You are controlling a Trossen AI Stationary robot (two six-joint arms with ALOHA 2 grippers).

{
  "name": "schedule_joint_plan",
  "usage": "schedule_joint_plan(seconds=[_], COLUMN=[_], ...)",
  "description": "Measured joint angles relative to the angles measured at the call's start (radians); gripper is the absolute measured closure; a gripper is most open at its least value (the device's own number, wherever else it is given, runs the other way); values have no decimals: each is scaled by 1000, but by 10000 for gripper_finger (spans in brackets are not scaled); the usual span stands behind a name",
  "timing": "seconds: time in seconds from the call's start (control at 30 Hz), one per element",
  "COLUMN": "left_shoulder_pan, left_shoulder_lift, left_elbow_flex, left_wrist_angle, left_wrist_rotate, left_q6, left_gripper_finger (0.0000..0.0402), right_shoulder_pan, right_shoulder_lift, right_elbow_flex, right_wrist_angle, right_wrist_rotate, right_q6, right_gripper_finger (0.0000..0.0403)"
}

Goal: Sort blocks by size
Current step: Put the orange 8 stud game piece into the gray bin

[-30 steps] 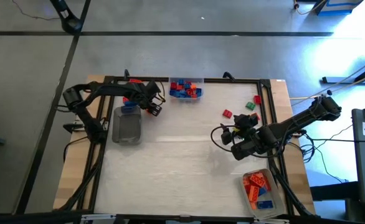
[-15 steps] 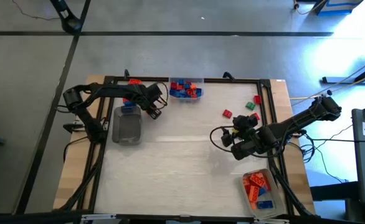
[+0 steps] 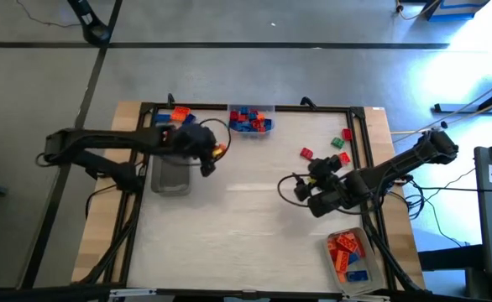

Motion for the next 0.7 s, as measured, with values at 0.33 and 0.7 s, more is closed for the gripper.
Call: schedule_joint_plan(seconds=[0.33,0.7], left_shoulder_pan=[-256,-350], left_shoulder_lift=[-47,-49], left_elbow_flex=[-2,-132], left_wrist_angle=[203,462], left_wrist_rotate=[0,1], left_q6=[121,219], left_gripper_finger=[324,324], right_shoulder_pan=[-109,-211], right_shoulder_lift=[170,302], right_elbow_flex=[-1,-2], right_wrist_angle=[627,1302], right_wrist_rotate=[-154,-562], right_q6=[-647,-1148], right_gripper_finger=[45,45])
